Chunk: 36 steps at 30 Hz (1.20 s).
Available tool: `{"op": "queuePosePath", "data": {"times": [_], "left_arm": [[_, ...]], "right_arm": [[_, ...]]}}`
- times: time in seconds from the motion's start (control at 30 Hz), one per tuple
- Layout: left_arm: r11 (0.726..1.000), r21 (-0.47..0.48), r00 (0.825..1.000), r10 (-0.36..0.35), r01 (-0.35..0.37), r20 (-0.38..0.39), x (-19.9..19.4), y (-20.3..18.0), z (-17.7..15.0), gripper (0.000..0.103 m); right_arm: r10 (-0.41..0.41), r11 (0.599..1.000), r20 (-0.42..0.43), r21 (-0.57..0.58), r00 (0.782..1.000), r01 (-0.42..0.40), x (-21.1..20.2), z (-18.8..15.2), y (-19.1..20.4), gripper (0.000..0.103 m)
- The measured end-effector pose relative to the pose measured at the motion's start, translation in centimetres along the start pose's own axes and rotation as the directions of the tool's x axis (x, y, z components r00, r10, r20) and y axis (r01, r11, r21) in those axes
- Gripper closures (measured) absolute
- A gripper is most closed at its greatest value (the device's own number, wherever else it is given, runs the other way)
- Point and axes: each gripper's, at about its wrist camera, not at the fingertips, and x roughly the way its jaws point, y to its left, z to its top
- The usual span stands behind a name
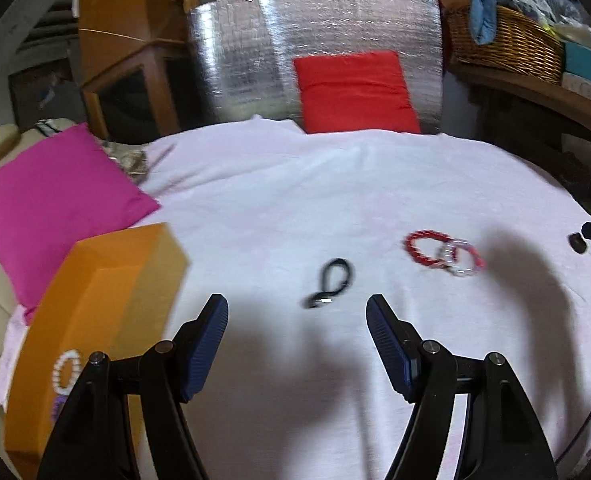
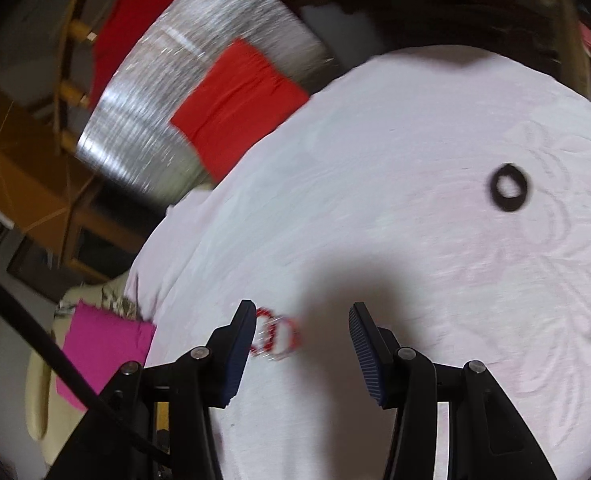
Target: Organize jewelry
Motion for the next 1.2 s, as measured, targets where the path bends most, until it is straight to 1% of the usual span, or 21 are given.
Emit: {"op": "queuePosePath", "data": {"times": [0.2,0.27,0.33,0.4,0.43,0.5,0.57,0.63,0.7,0.8,0.87,0.9,0.97,1.07,1.1,1.13,1.2], "left_arm": [[0.994,0.003,0.994,-0.107,0.107,-0.011,1.1,-3.3,0.6,0.031],[0.988,-0.005,0.988,-0.156,0.156,-0.021,1.7,-4.3,0.9,0.031],[0.983,-0.017,0.982,-0.186,0.185,-0.031,2.4,-5.0,1.1,0.031],[0.979,-0.03,0.978,-0.204,0.203,-0.039,3.2,-5.3,1.4,0.031],[0.978,-0.034,0.977,-0.207,0.205,-0.042,3.7,-5.5,1.6,0.031],[0.978,-0.035,0.977,-0.207,0.206,-0.045,4.4,-5.6,1.8,0.031],[0.979,-0.024,0.978,-0.203,0.202,-0.039,4.8,-5.7,1.9,0.031],[0.975,-0.023,0.974,-0.222,0.222,-0.043,5.2,-5.6,2.0,0.032],[0.968,-0.027,0.968,-0.25,0.249,-0.04,5.6,-5.6,2.0,0.036],[0.961,-0.015,0.96,-0.276,0.275,-0.041,6.1,-5.9,2.2,0.038],[0.956,-0.01,0.955,-0.292,0.292,-0.045,6.5,-6.2,2.3,0.04],[0.95,-0.011,0.949,-0.313,0.312,-0.045,6.9,-6.5,2.5,0.04],[0.94,-0.013,0.939,-0.34,0.34,-0.045,7.7,-7.1,3.0,0.04],[0.936,0.022,0.935,-0.349,0.351,-0.059,8.7,-8.3,3.5,0.04],[0.933,0.027,0.932,-0.356,0.358,-0.064,9.0,-8.6,3.7,0.04],[0.929,0.03,0.928,-0.365,0.368,-0.074,9.4,-9.0,3.8,0.04],[0.924,0.034,0.92,-0.375,0.381,-0.115,10.2,-9.6,4.1,0.04]], "right_arm": [[-0.054,0.996,0.024,0.072,0.998,0.052,-2.1,2.0,-5.5,0.051],[-0.075,0.992,0.055,0.101,0.996,0.069,-3.0,2.7,-7.8,0.051],[-0.092,0.985,0.075,0.156,0.993,0.079,-3.8,3.5,-10.3,0.051],[-0.091,0.976,0.095,0.204,0.991,0.07,-4.1,4.3,-12.3,0.051],[-0.091,0.97,0.118,0.234,0.989,0.061,-4.3,4.8,-13.6,0.051],[-0.103,0.957,0.134,0.282,0.986,0.061,-4.1,5.5,-15.2,0.051],[-0.078,0.958,0.15,0.286,0.986,0.032,-3.4,6.2,-16.1,0.051],[-0.13,0.954,0.141,0.288,0.981,0.085,-2.2,6.8,-16.4,0.054],[-0.141,0.958,0.129,0.269,0.982,0.102,-0.8,7.3,-16.0,0.058],[-0.196,0.958,0.144,0.241,0.97,0.158,0.5,8.0,-15.6,0.059],[-0.236,0.953,0.126,0.224,0.964,0.204,1.5,8.3,-15.3,0.066],[-0.255,0.952,0.122,0.207,0.959,0.227,1.9,8.4,-15.4,0.069],[-0.3,0.947,0.124,0.163,0.946,0.279,2.6,8.7,-15.2,0.076],[-0.371,0.928,0.145,0.079,0.917,0.364,3.5,8.5,-14.2,0.087],[-0.382,0.924,0.148,0.054,0.912,0.378,3.7,8.5,-13.8,0.093],[-0.387,0.922,0.149,0.038,0.91,0.385,3.4,7.9,-14.0,0.094],[-0.411,0.909,0.163,0.004,0.897,0.416,3.8,7.7,-13.3,0.094]]}}
